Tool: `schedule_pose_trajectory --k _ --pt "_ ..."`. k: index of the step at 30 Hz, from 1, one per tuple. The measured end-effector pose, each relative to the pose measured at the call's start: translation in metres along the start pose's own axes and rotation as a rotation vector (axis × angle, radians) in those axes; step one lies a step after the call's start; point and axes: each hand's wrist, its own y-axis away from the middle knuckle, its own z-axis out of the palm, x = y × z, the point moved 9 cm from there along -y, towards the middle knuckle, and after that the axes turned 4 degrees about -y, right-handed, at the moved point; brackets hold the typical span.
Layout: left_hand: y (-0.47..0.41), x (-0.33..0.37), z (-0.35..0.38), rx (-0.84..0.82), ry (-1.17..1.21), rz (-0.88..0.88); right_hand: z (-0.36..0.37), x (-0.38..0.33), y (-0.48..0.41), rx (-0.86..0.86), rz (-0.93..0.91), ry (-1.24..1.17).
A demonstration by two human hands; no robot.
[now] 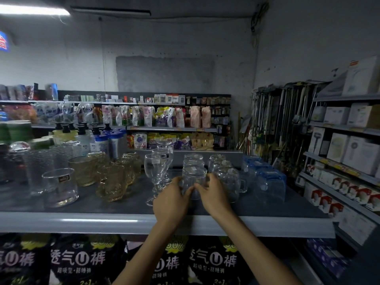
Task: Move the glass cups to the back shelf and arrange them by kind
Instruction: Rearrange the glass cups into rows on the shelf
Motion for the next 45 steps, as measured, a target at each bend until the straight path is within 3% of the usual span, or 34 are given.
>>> schedule_pose_trajectory --k 17,20,23,26,31,36,40,45 --pt "0.006 0.005 -0.004 -0.014 0.036 0.036 -0.005 0.004 0.007 -0.021 0.027 -0.062" --pt "0.028 0.013 -0.031 -0.007 0.145 0.119 -0.029 -0.015 0.042 0.129 -0.084 -0.034" --pt "0.067 0.001 -0.088 0.146 0.297 0.220 -0.034 -0.061 0.093 0.199 -0.308 -0.026" --pt "0.094 -0.054 -0.149 0.345 0.377 0.192 0.012 -0.118 0.132 0.015 -0.536 -0.062" --pt "0.075 -0.162 -0.234 0.603 0.115 0.019 0.151 -0.180 0.135 -0.348 -0.547 -0.153" --pt "0.009 -0.234 -0.253 0.379 -0.146 -0.090 0.273 -0.205 0.106 -0.568 -0.384 0.106" --pt "-0.026 -0.259 -0.237 0.117 -0.046 -0.114 0.311 -0.198 0.090 -0.651 -0.278 0.129" --pt "-0.033 -0.267 -0.232 0.111 0.040 -0.101 0.332 -0.190 0.090 -0.590 -0.198 0.090"
